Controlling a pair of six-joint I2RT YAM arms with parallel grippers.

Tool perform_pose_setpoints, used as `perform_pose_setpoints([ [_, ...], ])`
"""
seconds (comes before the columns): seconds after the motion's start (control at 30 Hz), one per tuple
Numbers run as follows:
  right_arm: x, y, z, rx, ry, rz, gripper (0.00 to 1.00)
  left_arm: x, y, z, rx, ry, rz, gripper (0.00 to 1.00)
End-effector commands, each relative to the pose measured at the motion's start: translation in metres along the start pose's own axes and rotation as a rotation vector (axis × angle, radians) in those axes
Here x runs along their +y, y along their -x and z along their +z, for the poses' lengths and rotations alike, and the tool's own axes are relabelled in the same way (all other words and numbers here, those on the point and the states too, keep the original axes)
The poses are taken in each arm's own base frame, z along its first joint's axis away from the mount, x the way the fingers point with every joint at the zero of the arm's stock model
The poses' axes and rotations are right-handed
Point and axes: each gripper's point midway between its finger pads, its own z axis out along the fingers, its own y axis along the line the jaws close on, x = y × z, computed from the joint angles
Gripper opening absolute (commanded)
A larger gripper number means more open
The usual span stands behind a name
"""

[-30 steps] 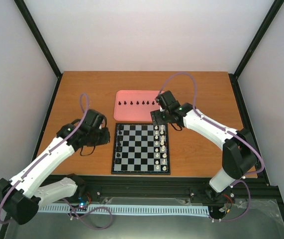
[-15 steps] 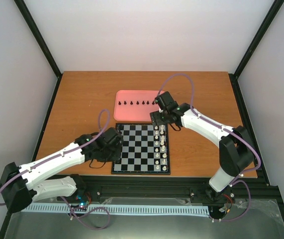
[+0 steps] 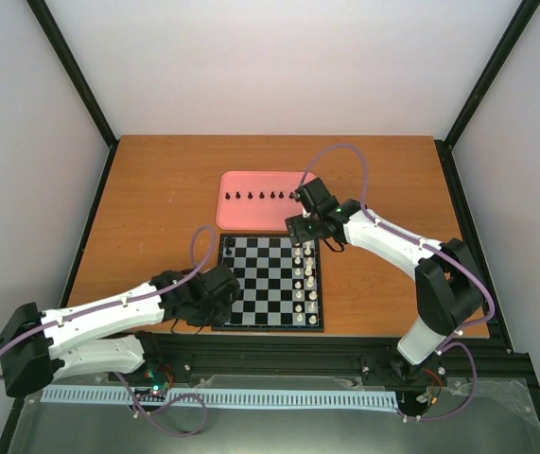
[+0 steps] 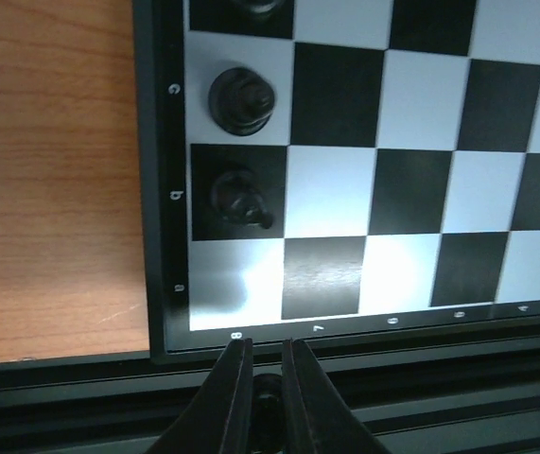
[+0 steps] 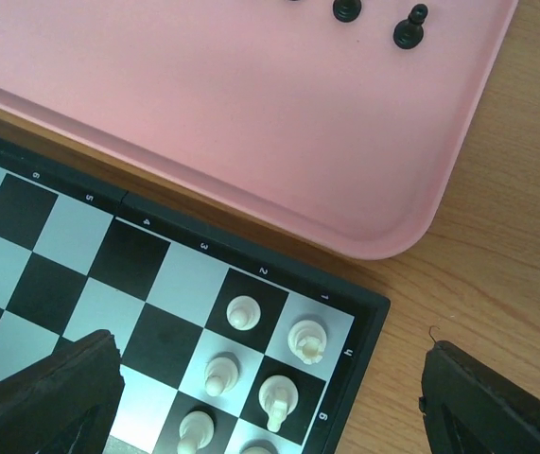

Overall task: Set up the chess pieces on the board
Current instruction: Place the chess piece on the chessboard.

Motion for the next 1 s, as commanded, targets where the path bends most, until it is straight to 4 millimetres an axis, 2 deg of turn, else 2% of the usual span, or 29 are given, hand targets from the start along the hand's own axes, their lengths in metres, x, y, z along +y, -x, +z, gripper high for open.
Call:
perform_pose_setpoints([
  [0.0, -0.003, 0.006, -0.005, -0.026, 0.001, -0.009, 0.99, 0.000, -0.003, 0.006, -0.007, -0.003, -0.029, 0.01],
  [0.3, -0.003, 0.005, -0.006, -0.026, -0.002, -0.012, 0.99, -0.002, 0.001, 0.021, -0.005, 0.041, -0.004, 0.01],
  [0.97, -0.002, 0.002, -0.004, -0.012, 0.003, -0.018, 0.99, 0.016, 0.007, 0.036, -0.063, 0.122, -0.040, 0.01],
])
